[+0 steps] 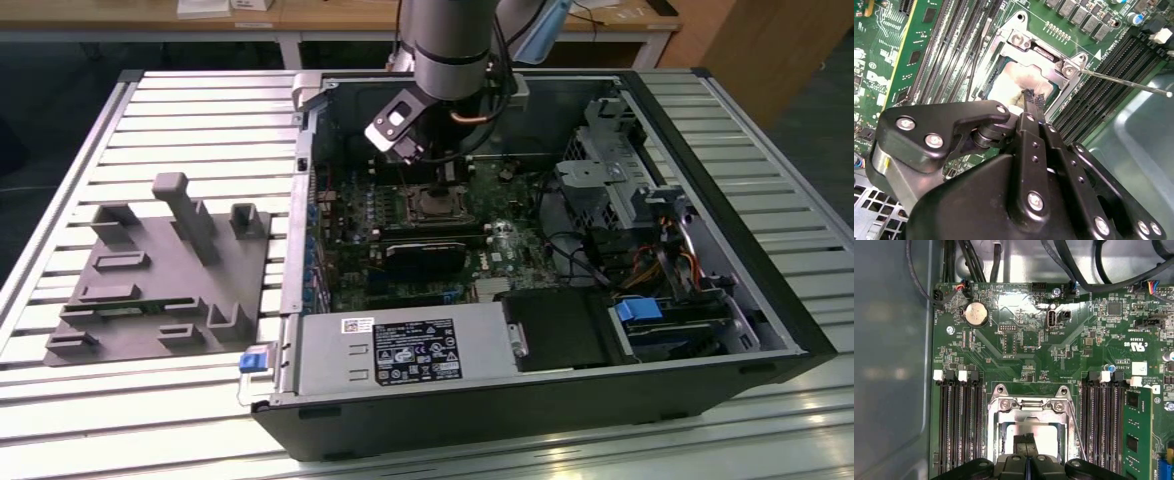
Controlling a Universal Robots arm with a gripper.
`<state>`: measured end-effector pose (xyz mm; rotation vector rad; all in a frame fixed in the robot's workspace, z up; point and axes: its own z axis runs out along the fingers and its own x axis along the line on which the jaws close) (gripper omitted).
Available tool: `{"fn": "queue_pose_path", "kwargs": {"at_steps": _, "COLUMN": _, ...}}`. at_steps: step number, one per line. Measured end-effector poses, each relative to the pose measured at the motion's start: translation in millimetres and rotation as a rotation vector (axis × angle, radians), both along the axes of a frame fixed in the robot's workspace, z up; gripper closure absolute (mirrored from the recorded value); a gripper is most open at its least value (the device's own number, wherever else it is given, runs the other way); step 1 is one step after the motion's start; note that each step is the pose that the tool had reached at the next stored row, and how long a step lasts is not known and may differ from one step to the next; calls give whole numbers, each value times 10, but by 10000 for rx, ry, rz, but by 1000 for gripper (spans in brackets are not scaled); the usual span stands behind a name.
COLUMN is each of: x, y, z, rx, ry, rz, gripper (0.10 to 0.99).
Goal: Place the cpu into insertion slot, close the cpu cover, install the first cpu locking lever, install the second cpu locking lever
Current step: 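Install the first cpu locking lever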
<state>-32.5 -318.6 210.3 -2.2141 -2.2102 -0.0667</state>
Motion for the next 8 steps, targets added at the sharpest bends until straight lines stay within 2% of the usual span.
{"fn": "queue_pose_path", "kwargs": {"at_steps": 8, "x": 0, "y": 0, "z": 122, "rx": 0, "ry": 0, "rz": 0, "gripper": 980}}
